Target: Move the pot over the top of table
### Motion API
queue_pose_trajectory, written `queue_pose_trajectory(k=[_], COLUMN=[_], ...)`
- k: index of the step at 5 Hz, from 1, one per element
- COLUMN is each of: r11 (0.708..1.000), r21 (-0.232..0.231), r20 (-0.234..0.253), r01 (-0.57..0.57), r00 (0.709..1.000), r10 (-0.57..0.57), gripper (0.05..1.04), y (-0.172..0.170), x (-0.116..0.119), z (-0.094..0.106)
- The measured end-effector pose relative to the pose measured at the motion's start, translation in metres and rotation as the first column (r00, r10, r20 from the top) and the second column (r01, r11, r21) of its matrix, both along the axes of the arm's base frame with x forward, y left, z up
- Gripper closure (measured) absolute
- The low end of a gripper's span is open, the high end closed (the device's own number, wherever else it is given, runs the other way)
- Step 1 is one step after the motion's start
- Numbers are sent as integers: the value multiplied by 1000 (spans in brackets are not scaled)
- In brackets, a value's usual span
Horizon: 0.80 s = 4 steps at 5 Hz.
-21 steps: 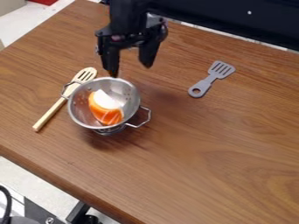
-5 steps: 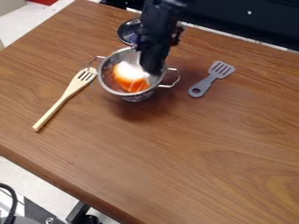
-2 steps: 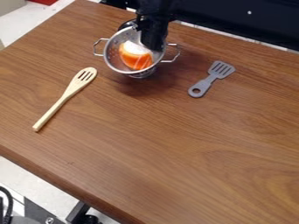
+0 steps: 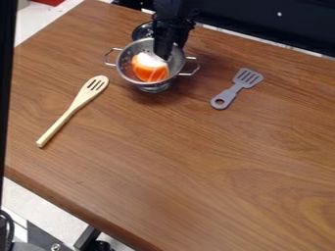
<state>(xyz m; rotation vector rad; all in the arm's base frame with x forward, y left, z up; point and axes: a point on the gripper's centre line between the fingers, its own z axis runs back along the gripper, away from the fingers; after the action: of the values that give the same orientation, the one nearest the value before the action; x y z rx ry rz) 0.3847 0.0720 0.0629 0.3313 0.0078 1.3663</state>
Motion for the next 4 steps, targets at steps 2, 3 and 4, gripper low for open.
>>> queue_pose_trajectory(k=[2,3,4], r11=[1000,999,998], r21=[-14,-29,-39], r20=[24,68,130], r01=[20,45,50], r00=[1000,997,991], r10=[-20,-43,-44], gripper=[89,85,85], y=[-3,-5,-8], x=[-6,-4,-3], z=[-13,-1,11])
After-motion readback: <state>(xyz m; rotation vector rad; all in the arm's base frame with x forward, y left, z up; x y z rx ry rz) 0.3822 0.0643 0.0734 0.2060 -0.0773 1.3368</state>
